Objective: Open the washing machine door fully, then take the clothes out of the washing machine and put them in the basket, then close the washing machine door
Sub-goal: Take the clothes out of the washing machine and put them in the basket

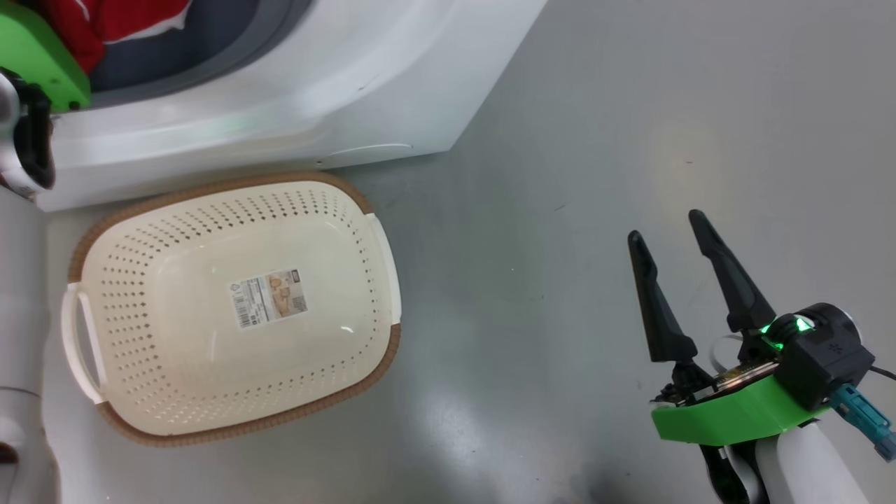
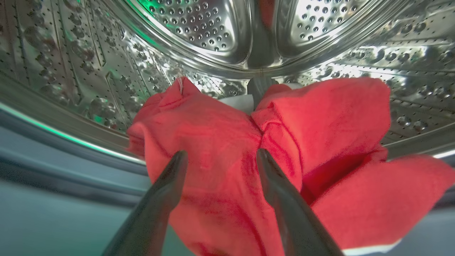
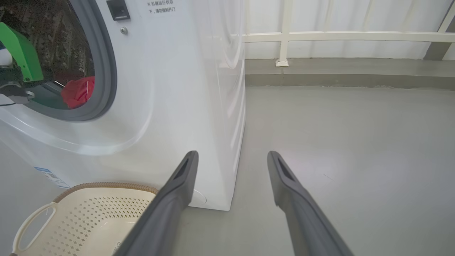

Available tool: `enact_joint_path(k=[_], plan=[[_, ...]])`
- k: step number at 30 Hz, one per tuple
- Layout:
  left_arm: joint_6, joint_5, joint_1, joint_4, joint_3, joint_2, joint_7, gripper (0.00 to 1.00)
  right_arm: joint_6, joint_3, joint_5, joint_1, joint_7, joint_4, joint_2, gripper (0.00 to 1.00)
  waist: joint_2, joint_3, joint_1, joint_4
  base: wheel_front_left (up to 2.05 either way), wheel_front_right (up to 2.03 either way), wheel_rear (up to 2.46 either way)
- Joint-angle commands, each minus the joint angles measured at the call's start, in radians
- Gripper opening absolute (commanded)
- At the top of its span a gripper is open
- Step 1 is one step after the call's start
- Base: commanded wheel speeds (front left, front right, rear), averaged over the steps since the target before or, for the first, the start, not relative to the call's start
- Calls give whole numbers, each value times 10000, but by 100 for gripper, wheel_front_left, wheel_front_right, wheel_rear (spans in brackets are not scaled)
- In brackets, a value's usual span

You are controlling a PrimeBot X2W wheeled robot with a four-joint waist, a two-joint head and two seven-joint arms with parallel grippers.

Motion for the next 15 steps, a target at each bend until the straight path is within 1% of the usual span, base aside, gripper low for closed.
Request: enact_joint_path(k=[1,15], plan=[[56,48,-220,-61,85,580,52,100,62,287,103,-20,-64,-171,-100,100,0,53,0,-75,0,0,0],[-57,220,-670,1418,-399,795,655,100,62,516,273,-87,-64,-67,-100,100,0,251,0,-413,0,0,0]])
